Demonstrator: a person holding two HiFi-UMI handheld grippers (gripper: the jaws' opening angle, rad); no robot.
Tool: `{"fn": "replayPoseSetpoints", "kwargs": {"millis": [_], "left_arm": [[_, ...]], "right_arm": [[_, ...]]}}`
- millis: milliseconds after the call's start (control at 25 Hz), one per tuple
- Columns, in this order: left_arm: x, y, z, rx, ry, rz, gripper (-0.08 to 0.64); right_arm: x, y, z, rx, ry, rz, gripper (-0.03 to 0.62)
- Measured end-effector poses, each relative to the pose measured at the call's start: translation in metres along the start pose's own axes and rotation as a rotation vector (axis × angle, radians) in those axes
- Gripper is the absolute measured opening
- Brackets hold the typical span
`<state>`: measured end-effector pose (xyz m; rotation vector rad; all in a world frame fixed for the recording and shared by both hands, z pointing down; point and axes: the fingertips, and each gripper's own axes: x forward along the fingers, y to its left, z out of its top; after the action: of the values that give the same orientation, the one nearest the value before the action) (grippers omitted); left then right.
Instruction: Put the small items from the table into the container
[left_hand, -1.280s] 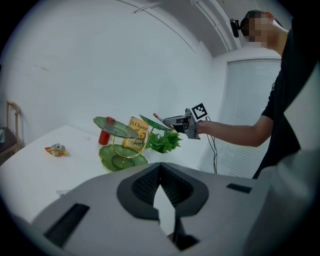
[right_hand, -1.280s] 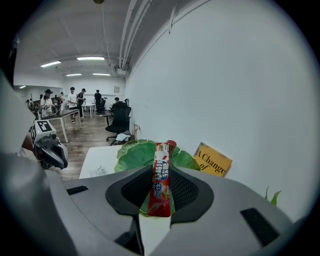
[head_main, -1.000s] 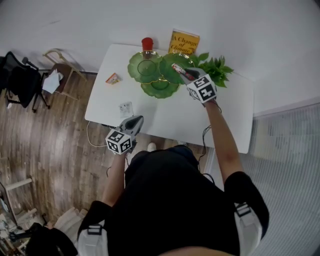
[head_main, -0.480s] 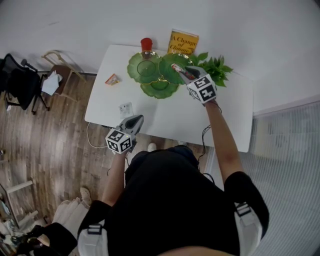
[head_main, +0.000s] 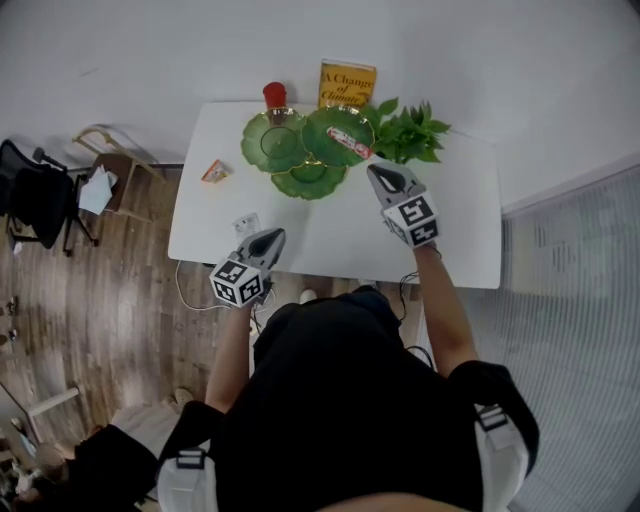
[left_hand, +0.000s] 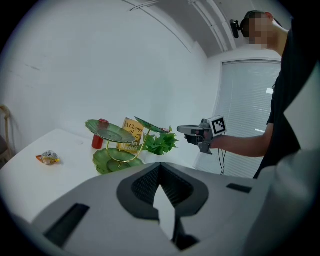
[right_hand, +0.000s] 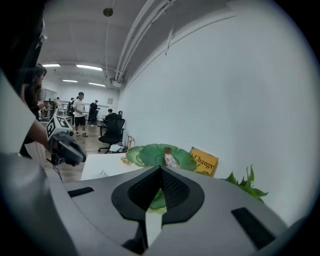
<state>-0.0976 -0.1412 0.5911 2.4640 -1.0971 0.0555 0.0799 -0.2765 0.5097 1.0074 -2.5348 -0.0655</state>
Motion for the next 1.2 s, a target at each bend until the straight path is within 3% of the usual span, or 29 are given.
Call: {"fn": "replayPoseSetpoints", "kwargs": {"millis": [400,880,1200], "left_arm": [[0.012,-0.014,0.001,0.050,0.039,-0.066,0.002],[0.020,-0.021,-0.008,0.091,0.096,-0.095,0.000],[0.016,-0.018,-0.006,0.045,0.054,-0.090,0.002]], "right_arm": [[-0.055,0.040,-0.071,0.163,0.006,-0.056,0.023],[-0.071,0.052,-0.099,0.205,0.017,-0.067,0.021],[-0.065,0.059,-0.104,0.205,0.031,-0.047,0.022]]}}
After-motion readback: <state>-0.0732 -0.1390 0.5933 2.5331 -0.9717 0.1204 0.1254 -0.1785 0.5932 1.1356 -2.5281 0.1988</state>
